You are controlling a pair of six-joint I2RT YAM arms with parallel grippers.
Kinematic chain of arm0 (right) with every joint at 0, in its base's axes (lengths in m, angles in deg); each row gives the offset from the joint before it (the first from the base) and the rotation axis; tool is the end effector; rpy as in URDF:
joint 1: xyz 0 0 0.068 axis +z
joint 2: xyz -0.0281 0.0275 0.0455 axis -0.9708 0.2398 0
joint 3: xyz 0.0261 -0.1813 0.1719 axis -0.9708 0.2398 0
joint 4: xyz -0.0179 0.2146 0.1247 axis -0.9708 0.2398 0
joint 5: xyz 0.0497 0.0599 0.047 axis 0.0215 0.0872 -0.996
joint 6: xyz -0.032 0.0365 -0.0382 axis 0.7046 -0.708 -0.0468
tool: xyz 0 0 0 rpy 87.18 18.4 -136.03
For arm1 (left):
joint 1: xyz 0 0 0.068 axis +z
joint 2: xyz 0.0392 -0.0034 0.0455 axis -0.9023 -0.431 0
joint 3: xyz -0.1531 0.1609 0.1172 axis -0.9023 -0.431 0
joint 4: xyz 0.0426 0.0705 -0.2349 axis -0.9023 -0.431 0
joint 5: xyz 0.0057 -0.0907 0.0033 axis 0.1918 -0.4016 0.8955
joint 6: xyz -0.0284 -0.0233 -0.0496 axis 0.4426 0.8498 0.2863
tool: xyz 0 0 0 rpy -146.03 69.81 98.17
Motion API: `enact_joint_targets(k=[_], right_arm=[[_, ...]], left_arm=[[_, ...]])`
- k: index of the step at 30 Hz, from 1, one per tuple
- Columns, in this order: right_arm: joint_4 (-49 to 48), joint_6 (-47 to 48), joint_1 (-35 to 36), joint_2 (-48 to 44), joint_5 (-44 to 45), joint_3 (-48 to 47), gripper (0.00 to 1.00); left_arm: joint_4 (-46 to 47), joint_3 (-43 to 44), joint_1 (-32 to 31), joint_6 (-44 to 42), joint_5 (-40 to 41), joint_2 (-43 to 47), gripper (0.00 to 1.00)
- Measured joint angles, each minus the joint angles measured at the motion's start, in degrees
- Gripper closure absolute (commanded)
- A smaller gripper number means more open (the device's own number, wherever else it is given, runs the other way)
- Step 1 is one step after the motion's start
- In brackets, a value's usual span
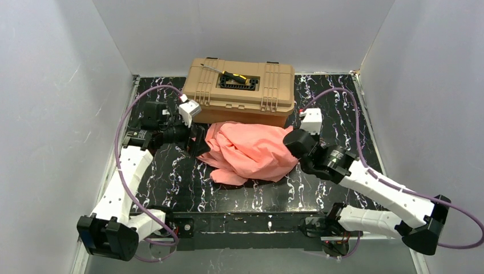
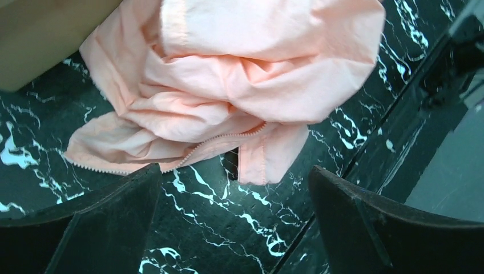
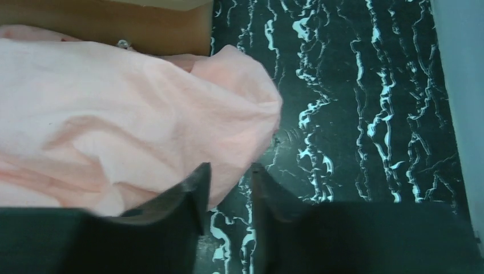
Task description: Zip up the jacket
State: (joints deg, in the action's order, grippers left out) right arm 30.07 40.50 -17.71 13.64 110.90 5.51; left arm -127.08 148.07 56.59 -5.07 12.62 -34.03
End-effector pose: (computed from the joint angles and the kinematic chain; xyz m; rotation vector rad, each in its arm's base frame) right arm 0.1376 0.1535 0.3001 0.0099 2.0108 -0.0498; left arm 0.2232 -0.0594 0.3126 0.7489 2.0415 -0.6678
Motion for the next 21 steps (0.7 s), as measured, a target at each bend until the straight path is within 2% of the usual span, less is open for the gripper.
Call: enact_joint_targets(k=[1, 2, 6, 11, 12, 14, 15, 16, 17, 21], right_arm=[[0.92, 0.07, -1.66, -0.61, -0.76, -0.66, 0.15], [1.68, 0.55, -2.97, -0.44, -1.81, -1.33, 0.04], [1.31, 1.05, -4.15, 3.58, -7.45, -1.49, 0.02], [-9.27, 1.60, -4.48, 8.20, -21.11, 6.05, 0.03], [-11.26, 1.60, -4.61, 9.05, -24.00, 7.54, 0.10], [-14.56, 1.66, -4.83, 11.32, -28.00, 8.92, 0.32], [-15.89, 1.70, -4.85, 12.70, -29.44, 8.98, 0.54], [-17.27, 1.92, -4.92, 13.84, -30.47, 8.96, 0.80], [-18.10, 2.45, -5.01, 14.45, -31.10, 8.87, 0.96], [-16.57, 4.33, -5.05, 14.08, -31.19, 5.07, 0.99]], left_arm=[[-0.57, 0.00, -1.22, -1.70, -0.55, 0.42, 0.01], [-1.11, 0.00, -1.81, -3.32, -1.16, 1.03, 0.01], [-3.37, 0.00, -1.99, -11.45, -3.82, 4.61, 0.01], [-4.92, 0.02, -2.03, -19.12, -5.99, 6.56, 0.01], [-5.11, 0.02, -2.03, -19.96, -6.34, 6.45, 0.01], [-5.49, 0.02, -2.03, -21.18, -6.88, 6.25, 0.01], [-5.51, 0.00, -2.03, -21.64, -7.08, 6.27, 0.01], [-5.44, -0.02, -2.03, -22.01, -7.23, 6.40, 0.01], [-5.29, -0.13, -2.03, -22.29, -7.30, 6.56, 0.00], [-4.70, -1.57, -2.03, -24.59, -8.39, 8.22, 0.01]])
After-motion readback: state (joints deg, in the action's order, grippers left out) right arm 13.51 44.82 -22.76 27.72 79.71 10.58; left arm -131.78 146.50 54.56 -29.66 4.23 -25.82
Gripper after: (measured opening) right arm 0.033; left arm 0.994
